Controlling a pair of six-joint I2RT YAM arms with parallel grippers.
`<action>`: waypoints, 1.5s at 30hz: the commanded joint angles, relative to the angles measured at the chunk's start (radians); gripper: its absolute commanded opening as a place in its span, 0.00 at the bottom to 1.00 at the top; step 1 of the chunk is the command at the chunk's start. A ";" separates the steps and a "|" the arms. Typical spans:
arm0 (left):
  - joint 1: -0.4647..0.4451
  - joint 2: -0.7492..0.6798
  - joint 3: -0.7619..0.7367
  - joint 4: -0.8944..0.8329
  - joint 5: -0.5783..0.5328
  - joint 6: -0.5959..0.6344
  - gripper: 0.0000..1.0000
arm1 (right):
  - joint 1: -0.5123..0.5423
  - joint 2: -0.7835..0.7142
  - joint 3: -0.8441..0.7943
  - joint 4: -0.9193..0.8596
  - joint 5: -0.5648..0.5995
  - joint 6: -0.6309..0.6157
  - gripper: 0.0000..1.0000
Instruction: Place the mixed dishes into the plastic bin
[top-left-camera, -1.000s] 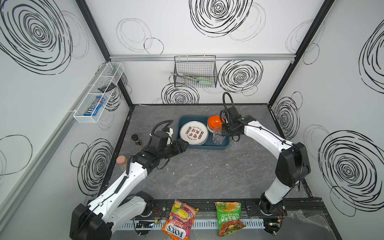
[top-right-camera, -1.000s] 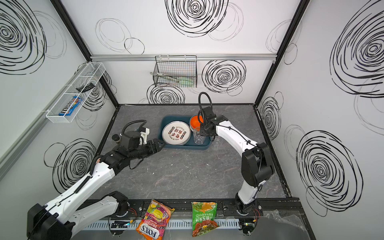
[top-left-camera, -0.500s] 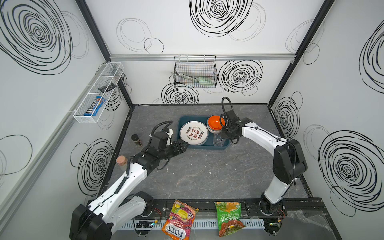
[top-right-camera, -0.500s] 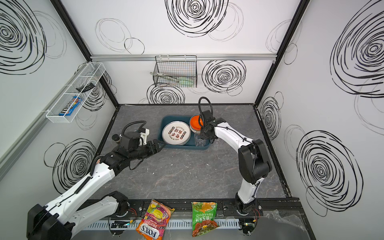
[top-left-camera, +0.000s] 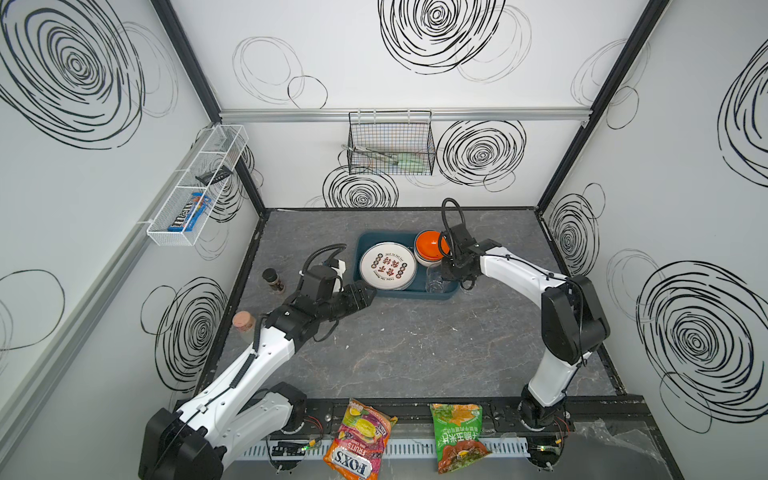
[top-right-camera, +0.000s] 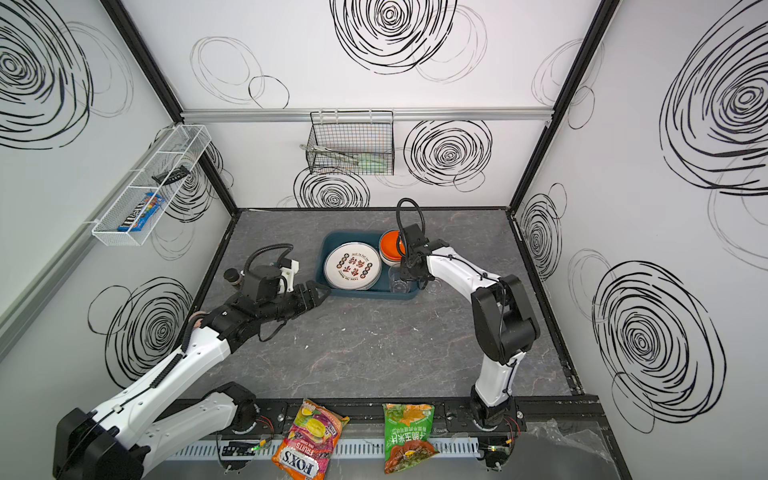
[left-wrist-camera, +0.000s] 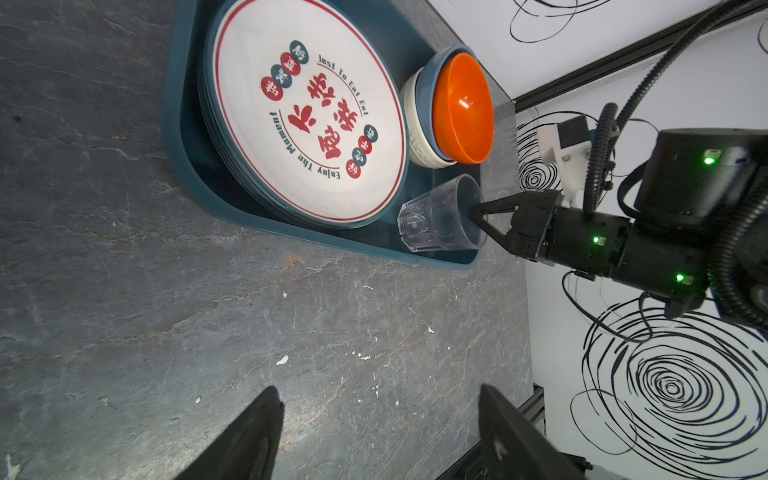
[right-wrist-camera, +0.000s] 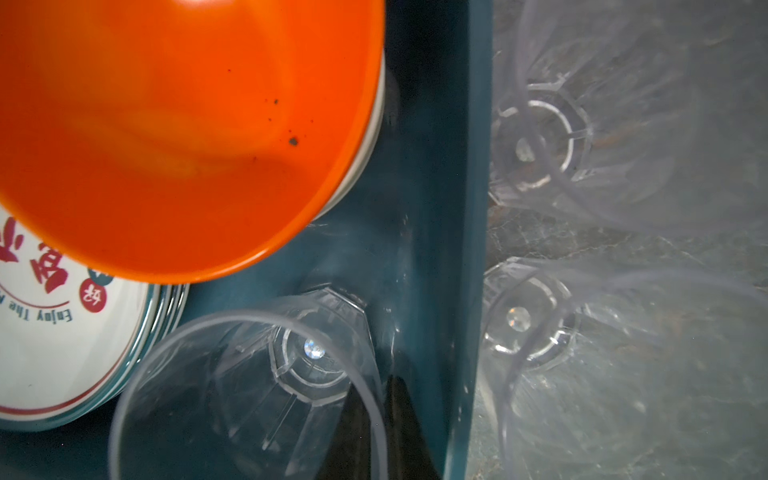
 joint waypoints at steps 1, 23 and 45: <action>0.009 -0.017 -0.008 0.044 0.007 -0.007 0.78 | -0.003 0.011 -0.010 0.024 0.007 0.023 0.08; -0.002 0.005 -0.015 0.070 0.041 0.008 0.79 | -0.004 -0.123 0.005 -0.022 -0.008 0.025 0.34; -0.216 0.172 0.096 0.156 0.028 0.045 0.82 | -0.185 -0.298 -0.110 -0.073 -0.159 0.056 0.50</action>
